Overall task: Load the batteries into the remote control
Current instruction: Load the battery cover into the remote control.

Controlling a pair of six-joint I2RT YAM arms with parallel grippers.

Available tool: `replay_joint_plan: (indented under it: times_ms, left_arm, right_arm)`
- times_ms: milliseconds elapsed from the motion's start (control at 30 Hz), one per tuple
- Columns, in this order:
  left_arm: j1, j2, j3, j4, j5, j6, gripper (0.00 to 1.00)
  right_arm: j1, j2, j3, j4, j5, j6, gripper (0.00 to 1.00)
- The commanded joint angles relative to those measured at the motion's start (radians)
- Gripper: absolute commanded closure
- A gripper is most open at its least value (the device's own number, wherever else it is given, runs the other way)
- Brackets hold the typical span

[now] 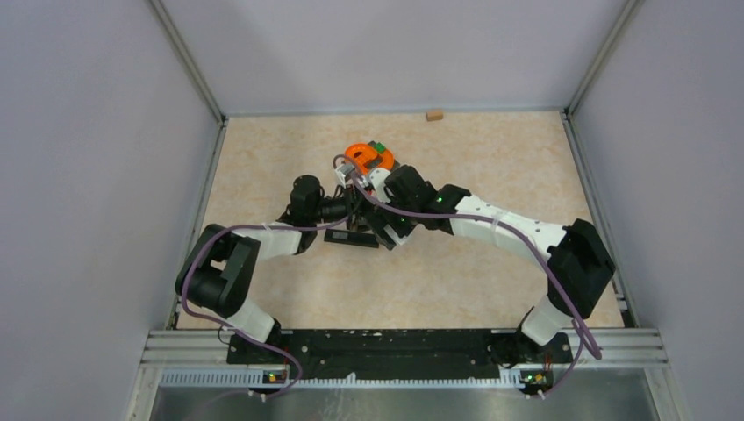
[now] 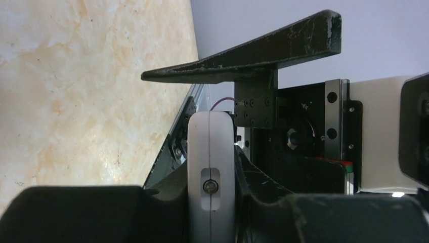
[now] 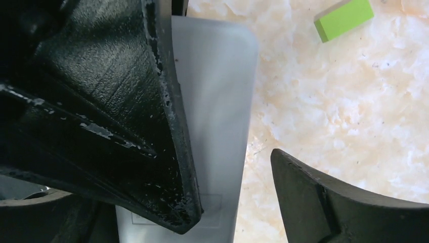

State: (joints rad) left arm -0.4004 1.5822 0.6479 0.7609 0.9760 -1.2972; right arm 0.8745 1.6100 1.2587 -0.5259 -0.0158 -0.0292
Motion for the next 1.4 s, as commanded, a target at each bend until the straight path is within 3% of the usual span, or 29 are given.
replay_joint_plan:
  times_ms: [0, 333, 433, 633, 967, 1067, 1233, 1367]
  left_arm:
    - [0.02, -0.002, 0.0, 0.086, 0.077, -0.022, 1.0]
    - [0.059, -0.062, -0.011, 0.044, -0.005, 0.01, 1.0]
    - [0.06, -0.116, 0.022, -0.062, -0.052, 0.075, 1.0]
    - [0.061, -0.15, 0.079, -0.116, -0.105, 0.066, 1.0]
    - [0.067, -0.223, 0.108, -0.11, -0.168, -0.064, 1.0]
    - [0.067, -0.244, 0.095, -0.078, -0.167, -0.123, 1.0]
    - [0.069, -0.277, 0.073, -0.061, -0.181, -0.17, 1.0]
    - [0.069, -0.285, 0.078, -0.045, -0.18, -0.195, 1.0]
  right_arm:
    - [-0.007, -0.03, 0.033, 0.085, -0.027, 0.036, 0.09]
    - [-0.081, -0.211, -0.089, 0.251, -0.205, 0.198, 0.08]
    - [-0.139, -0.3, -0.158, 0.339, -0.228, 0.311, 0.08]
    - [-0.198, -0.436, -0.266, 0.38, -0.027, 0.679, 0.12]
    - [-0.215, -0.514, -0.472, 0.672, -0.099, 1.031, 0.18]
    - [-0.216, -0.519, -0.531, 0.758, -0.106, 1.076, 0.24]
    - [-0.216, -0.515, -0.621, 0.948, -0.154, 1.143, 0.42]
    - [-0.215, -0.515, -0.631, 0.962, -0.162, 1.14, 0.52]
